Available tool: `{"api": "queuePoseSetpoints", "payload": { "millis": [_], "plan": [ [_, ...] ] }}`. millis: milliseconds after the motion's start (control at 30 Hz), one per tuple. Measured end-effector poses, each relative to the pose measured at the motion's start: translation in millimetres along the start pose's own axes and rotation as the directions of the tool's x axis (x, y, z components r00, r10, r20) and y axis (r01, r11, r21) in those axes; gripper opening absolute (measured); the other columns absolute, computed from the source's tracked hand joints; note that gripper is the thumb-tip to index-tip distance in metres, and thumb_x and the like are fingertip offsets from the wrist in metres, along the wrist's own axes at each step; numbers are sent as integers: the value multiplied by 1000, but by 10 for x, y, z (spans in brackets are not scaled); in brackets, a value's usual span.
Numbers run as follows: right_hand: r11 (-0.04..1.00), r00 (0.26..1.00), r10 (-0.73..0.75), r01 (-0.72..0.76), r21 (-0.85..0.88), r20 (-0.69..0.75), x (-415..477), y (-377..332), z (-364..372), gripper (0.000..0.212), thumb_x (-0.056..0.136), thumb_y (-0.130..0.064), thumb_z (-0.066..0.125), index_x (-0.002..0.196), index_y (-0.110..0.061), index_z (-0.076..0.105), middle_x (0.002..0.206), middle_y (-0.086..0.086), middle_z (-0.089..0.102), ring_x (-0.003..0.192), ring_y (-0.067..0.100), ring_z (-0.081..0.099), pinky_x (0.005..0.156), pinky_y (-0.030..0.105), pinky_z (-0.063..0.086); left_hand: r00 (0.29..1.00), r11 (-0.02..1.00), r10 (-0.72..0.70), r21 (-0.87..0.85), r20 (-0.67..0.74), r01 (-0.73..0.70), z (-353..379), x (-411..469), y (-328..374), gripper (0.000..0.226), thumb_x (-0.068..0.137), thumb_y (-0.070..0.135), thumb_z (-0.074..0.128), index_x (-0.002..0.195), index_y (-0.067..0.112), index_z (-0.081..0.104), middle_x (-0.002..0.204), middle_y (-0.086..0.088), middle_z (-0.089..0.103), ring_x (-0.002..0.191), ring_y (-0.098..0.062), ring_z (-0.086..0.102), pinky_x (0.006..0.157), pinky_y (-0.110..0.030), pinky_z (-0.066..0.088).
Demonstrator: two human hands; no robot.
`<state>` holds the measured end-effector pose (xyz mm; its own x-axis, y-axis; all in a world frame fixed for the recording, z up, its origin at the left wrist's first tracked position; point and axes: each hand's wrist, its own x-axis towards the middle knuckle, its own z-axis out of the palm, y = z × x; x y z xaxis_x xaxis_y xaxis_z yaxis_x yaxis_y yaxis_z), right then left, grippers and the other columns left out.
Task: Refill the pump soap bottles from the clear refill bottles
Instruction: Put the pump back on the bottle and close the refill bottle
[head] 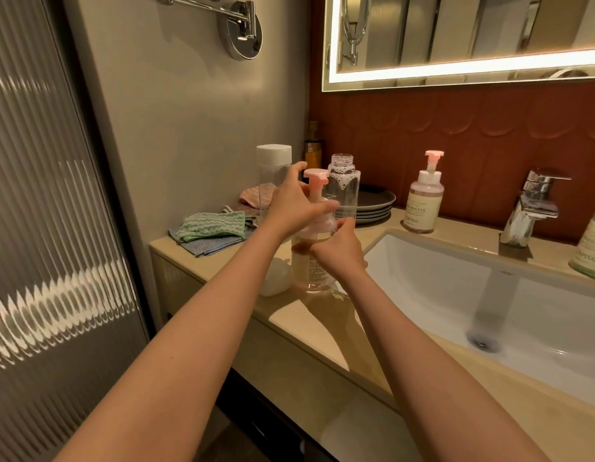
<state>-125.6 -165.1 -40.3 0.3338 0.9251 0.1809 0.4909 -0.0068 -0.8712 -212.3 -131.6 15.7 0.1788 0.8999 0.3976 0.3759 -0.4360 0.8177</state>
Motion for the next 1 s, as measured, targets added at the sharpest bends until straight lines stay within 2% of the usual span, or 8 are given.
{"api": "queuePoseSetpoints", "payload": {
  "millis": [100, 167, 300, 500, 567, 633, 800, 1000],
  "plan": [
    [1000, 1000, -1, 1, 5, -1, 6, 7, -2, 73, 68, -36, 80, 121, -20, 31, 121, 0, 53, 113, 24, 50, 94, 43, 34, 988, 990, -56, -121, 143, 74, -68, 39, 4, 92, 82, 4, 66, 149, 17, 4, 132, -12, 53, 121, -23, 49, 106, -40, 34],
    [1000, 1000, -2, 2, 6, -7, 5, 3, -1, 74, 69, -37, 79, 122, -20, 31, 122, 1, 53, 114, 25, 50, 98, 46, 34, 977, 988, -81, -116, 196, 105, -90, 52, 32, 93, 85, 5, 62, 149, 17, -4, 142, -14, 42, 130, -27, 40, 105, -40, 31],
    [1000, 1000, -12, 12, -16, 5, 1, 0, -8, 75, 68, -38, 79, 123, -20, 32, 121, 1, 52, 113, 24, 50, 98, 48, 34, 994, 997, -29, 74, 104, 21, -61, 27, -8, 92, 76, 29, 75, 146, 18, 18, 141, -9, 42, 124, -24, 45, 91, -32, 41],
    [998, 997, -67, 67, -12, 38, 15, 36, -63, 69, 66, -39, 81, 112, -22, 33, 103, -6, 48, 96, 16, 50, 84, 39, 46, 984, 996, 7, 90, 177, -23, -121, 67, -60, 78, 74, 14, 76, 137, 17, 30, 135, -11, 48, 119, -25, 49, 89, -32, 42],
    [997, 996, -77, 77, 8, 48, 31, 44, -96, 71, 64, -38, 82, 114, -22, 34, 104, -6, 48, 99, 17, 51, 87, 41, 48, 984, 997, 21, 70, 178, -33, -116, 78, -61, 68, 74, 9, 75, 126, 21, 34, 129, -11, 52, 115, -25, 52, 90, -34, 43],
    [997, 995, -81, 80, 10, 59, 45, 45, -123, 75, 62, -37, 83, 118, -20, 36, 105, -5, 48, 103, 20, 52, 91, 45, 48, 981, 997, 35, 66, 190, -48, -116, 79, -58, 63, 74, 6, 73, 120, 23, 33, 125, -11, 53, 112, -24, 53, 89, -35, 43],
    [996, 990, -90, 86, 36, 107, 32, 16, -205, 74, 64, -30, 84, 119, -16, 36, 105, -2, 49, 98, 16, 50, 85, 34, 48, 972, 993, 57, 83, 227, -78, -125, 45, -24, 68, 76, 5, 72, 127, 22, 30, 127, -11, 50, 115, -27, 51, 95, -40, 45],
    [995, 995, -94, 92, 48, 30, -11, 62, -360, 85, 61, -30, 85, 127, -16, 33, 115, 1, 51, 101, 18, 50, 86, 35, 48, 956, 999, 43, 6, 290, -47, 0, -30, 59, 77, 79, 10, 70, 137, 23, 20, 117, -3, 46, 116, -25, 50, 98, -42, 45]
  ]
}}
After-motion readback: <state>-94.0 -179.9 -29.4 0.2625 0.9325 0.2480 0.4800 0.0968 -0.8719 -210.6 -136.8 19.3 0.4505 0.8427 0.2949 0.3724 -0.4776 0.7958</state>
